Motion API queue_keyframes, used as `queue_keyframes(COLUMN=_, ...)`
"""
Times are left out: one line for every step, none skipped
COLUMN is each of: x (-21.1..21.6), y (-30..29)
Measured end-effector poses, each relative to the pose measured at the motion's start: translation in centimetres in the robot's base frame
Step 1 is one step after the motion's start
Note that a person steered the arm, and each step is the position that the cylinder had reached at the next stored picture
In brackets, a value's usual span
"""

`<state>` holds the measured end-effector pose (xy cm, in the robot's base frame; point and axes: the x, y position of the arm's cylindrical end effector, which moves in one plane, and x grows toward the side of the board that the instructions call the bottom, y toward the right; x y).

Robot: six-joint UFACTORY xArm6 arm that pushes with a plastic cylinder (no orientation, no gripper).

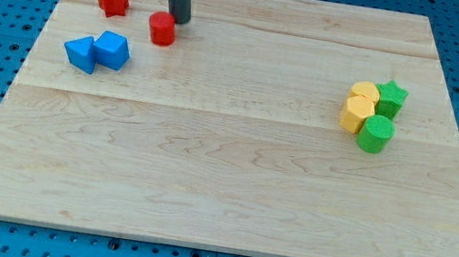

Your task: Slide the red star closer to blue cube and blue triangle

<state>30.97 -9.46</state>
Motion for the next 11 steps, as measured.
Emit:
queue_keyframes(x=3.1, y=-4.1)
queue_keyframes(x=-0.6, y=0.3)
queue_keyframes(x=-8.6, y=-3.3)
queue_keyframes(x=-9.2, y=-9.1)
queue_keyframes(x=-5.3, y=-10.6)
queue_keyframes(x=-2.0, y=-12.2)
queue_keyframes(x=-2.4, y=-11.7)
queue_keyframes(x=-0.1, y=-11.8)
queue_keyframes(x=2.2, y=-7.6)
queue_keyframes(x=0.8, y=-5.5)
queue_keyframes(x=-1.5, y=2.6)
